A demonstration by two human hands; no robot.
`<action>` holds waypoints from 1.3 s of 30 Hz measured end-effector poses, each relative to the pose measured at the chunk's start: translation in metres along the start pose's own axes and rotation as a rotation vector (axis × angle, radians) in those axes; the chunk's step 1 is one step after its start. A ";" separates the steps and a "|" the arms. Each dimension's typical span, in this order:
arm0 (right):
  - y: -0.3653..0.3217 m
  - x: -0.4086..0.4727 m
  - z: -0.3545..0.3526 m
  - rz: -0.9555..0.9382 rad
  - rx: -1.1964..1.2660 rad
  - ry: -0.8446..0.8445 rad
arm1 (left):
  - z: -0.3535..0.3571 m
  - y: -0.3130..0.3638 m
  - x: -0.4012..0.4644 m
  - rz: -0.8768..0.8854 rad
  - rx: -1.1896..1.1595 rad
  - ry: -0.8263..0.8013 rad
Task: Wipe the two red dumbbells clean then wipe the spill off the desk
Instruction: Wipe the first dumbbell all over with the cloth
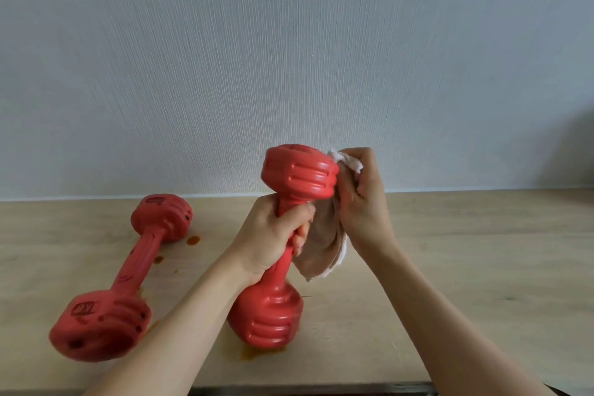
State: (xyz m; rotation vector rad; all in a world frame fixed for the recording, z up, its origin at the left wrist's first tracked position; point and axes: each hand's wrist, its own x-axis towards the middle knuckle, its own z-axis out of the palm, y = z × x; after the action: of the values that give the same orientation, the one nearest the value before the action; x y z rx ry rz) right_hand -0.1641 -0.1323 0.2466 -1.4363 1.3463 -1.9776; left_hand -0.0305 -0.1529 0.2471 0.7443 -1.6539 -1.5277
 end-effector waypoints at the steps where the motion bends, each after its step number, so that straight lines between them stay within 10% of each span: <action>1: 0.002 0.000 0.001 0.027 0.066 -0.009 | 0.000 0.000 -0.001 0.003 0.000 -0.052; 12: -0.002 -0.004 -0.007 0.061 0.032 0.080 | -0.011 -0.004 0.001 0.099 0.267 0.114; 24: -0.014 -0.016 0.005 -0.651 -0.552 0.085 | -0.002 -0.003 0.003 0.053 0.261 0.184; 39: -0.025 -0.012 0.012 -0.671 -0.666 0.038 | 0.006 0.002 0.001 0.022 0.305 0.223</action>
State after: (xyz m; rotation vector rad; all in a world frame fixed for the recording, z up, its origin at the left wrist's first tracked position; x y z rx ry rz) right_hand -0.1428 -0.1167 0.2618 -2.4223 1.8172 -1.9995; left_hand -0.0357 -0.1501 0.2487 1.0145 -1.7353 -1.1419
